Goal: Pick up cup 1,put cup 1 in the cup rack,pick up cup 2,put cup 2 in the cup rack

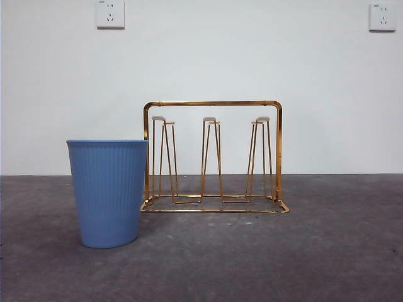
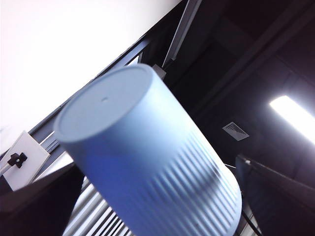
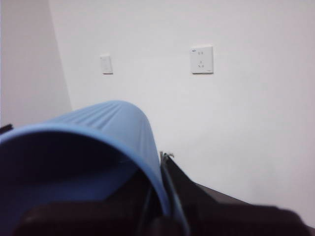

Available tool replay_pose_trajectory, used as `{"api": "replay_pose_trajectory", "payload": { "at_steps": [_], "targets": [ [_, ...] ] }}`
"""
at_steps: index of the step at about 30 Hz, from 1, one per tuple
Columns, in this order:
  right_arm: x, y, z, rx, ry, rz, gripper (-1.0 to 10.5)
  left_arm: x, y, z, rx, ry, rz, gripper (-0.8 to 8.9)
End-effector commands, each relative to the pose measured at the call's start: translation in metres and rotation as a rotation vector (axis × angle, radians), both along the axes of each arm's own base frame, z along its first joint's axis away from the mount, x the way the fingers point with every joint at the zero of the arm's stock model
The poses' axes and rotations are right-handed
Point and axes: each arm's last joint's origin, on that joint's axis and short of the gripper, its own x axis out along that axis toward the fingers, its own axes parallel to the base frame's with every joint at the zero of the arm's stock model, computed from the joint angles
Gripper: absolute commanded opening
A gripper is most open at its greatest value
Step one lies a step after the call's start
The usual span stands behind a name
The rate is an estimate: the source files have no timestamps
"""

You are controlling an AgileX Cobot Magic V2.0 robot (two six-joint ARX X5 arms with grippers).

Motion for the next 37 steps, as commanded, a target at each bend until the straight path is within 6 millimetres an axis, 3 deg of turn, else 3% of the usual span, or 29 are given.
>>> {"api": "replay_pose_trajectory", "payload": {
  "at_steps": [1,23,27,35,37],
  "targets": [
    [0.0021,0.0082,-0.0035,-0.003,0.011,0.030,-0.2,-0.0034,0.0014,0.0061,-0.020,-0.034,-0.004,6.79],
    [0.0008,0.0087,-0.0049,-0.039,-0.001,-0.038,-0.2,-0.0017,0.0085,0.0104,-0.072,-0.075,0.044,6.46],
    [-0.0009,0.0070,-0.0042,-0.040,-0.003,-0.043,-0.2,0.0006,0.0108,0.0104,-0.074,-0.073,0.057,5.56],
    [-0.0007,0.0071,-0.0051,-0.055,-0.005,-0.044,-0.2,0.0013,0.0110,0.0104,-0.084,-0.059,0.076,5.55],
    [-0.0007,0.0071,-0.0053,-0.056,-0.004,-0.044,-0.2,0.0013,0.0110,0.0104,-0.084,-0.059,0.076,4.81]
  ]
}}
